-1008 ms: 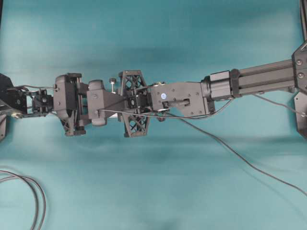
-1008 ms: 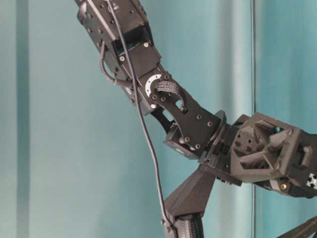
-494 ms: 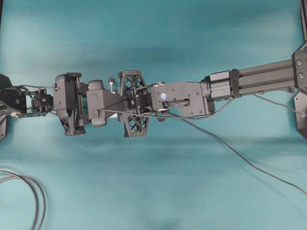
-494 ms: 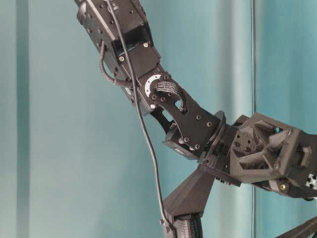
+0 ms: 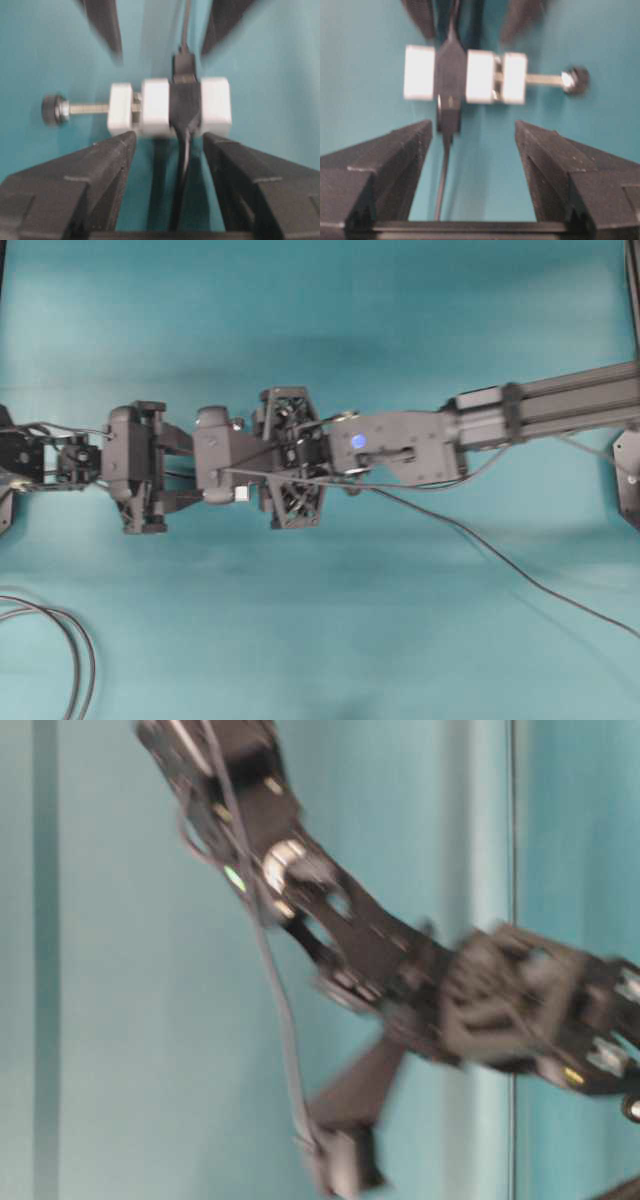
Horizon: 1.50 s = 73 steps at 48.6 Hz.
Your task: Insert the USB cable into the female connector supported by the left arm.
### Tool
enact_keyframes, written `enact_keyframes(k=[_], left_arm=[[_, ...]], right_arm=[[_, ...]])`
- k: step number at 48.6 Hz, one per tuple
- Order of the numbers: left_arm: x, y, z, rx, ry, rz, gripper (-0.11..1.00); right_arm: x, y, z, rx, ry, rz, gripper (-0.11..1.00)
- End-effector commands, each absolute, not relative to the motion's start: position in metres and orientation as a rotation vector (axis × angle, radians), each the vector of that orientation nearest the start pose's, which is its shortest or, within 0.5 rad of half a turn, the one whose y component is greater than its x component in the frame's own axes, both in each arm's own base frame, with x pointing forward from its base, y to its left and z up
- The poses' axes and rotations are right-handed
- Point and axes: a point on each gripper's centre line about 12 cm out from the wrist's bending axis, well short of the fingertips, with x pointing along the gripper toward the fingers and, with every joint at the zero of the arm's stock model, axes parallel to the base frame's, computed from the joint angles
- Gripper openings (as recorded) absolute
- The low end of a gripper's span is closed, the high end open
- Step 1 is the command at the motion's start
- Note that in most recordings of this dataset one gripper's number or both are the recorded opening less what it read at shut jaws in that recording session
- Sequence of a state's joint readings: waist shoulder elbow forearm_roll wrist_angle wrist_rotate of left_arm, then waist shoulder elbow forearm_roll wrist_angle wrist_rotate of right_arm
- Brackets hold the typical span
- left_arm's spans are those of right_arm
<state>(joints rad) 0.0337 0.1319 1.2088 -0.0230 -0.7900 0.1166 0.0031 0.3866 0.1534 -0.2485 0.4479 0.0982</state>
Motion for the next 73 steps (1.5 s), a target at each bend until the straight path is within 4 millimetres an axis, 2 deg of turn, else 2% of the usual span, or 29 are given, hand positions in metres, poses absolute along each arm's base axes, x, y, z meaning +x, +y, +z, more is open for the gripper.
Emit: enact_keyframes(k=[1,12,23,36,49,62,73], left_arm=[[0.263,0.01,0.072,0.099,0.531,0.018,0.64],[0.252,0.013,0.086,0.09,0.509,0.039,0.64],[0.247,0.017,0.106,0.083,0.511,0.053,0.64],[0.24,0.017,0.137,0.079,0.483,0.055,0.64],[0.231,0.013,0.183,0.074,0.326,0.049,0.64],[0.218,0.008,0.209,0.068,0.322,0.026,0.64],[0.199,-0.002,0.245,0.043,0.12,-0.011,0.64]], right_arm=[[0.481,-0.012,0.168,-0.16,0.912,-0.044,0.73],[0.438,-0.012,0.169,-0.129,0.948,-0.057,0.73],[0.405,-0.012,0.176,-0.068,0.879,-0.067,0.73],[0.383,-0.01,0.181,-0.04,0.784,-0.05,0.73],[0.366,-0.011,0.2,-0.022,0.732,-0.058,0.73],[0.339,-0.01,0.214,-0.019,0.68,-0.055,0.72],[0.31,-0.006,0.22,-0.01,0.542,-0.019,0.72]])
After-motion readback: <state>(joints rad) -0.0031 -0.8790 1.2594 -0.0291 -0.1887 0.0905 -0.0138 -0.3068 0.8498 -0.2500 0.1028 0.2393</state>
